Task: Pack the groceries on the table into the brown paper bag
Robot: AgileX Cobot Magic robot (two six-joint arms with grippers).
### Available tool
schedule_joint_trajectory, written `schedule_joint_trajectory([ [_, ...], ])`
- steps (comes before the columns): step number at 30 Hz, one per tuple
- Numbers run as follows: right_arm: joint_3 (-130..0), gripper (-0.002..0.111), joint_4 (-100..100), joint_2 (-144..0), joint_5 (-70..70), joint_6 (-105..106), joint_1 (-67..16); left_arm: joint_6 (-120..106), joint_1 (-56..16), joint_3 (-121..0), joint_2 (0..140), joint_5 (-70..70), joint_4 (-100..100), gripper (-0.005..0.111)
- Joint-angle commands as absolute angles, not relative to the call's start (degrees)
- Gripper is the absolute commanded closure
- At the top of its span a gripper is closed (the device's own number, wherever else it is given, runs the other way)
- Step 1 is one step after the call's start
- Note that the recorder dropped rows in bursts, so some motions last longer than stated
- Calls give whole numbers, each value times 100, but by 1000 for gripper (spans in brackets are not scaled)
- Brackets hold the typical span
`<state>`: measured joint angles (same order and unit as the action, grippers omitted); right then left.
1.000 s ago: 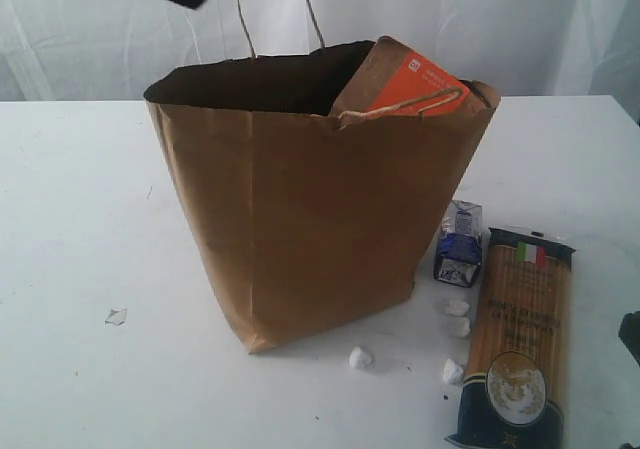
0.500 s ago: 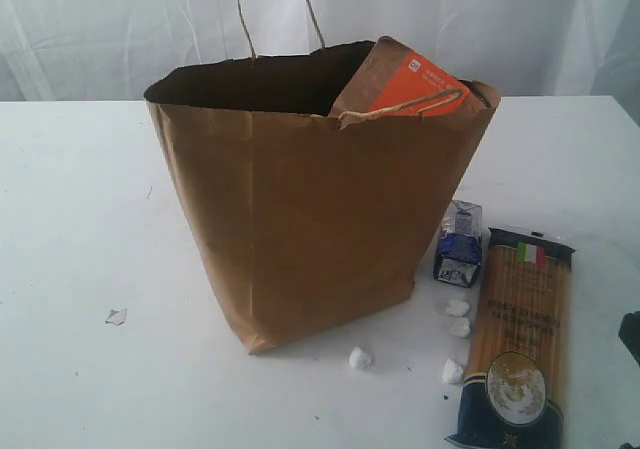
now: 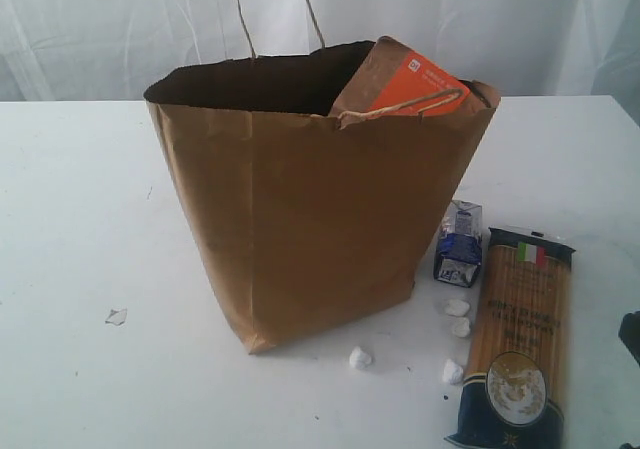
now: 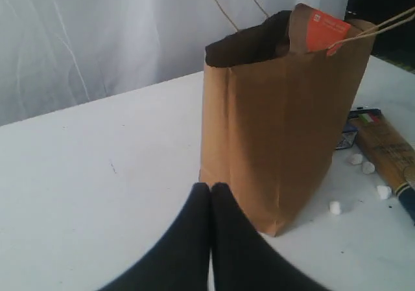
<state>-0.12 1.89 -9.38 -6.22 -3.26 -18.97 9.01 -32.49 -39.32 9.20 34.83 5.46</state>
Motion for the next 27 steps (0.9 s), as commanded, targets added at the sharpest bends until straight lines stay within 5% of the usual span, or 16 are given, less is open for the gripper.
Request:
schedule_joint_trajectory([
  [1, 0, 108, 187, -917, -631, -281, -1860, 1792, -3270, -3028, 870, 2713, 433, 107],
  [17, 0, 108, 187, -917, -631, -281, -1860, 1428, -3270, -2964, 870, 2582, 136, 107],
  [27, 0, 108, 187, -917, -631, -281, -1860, 0, -3270, -1508, 870, 497, -847, 107],
])
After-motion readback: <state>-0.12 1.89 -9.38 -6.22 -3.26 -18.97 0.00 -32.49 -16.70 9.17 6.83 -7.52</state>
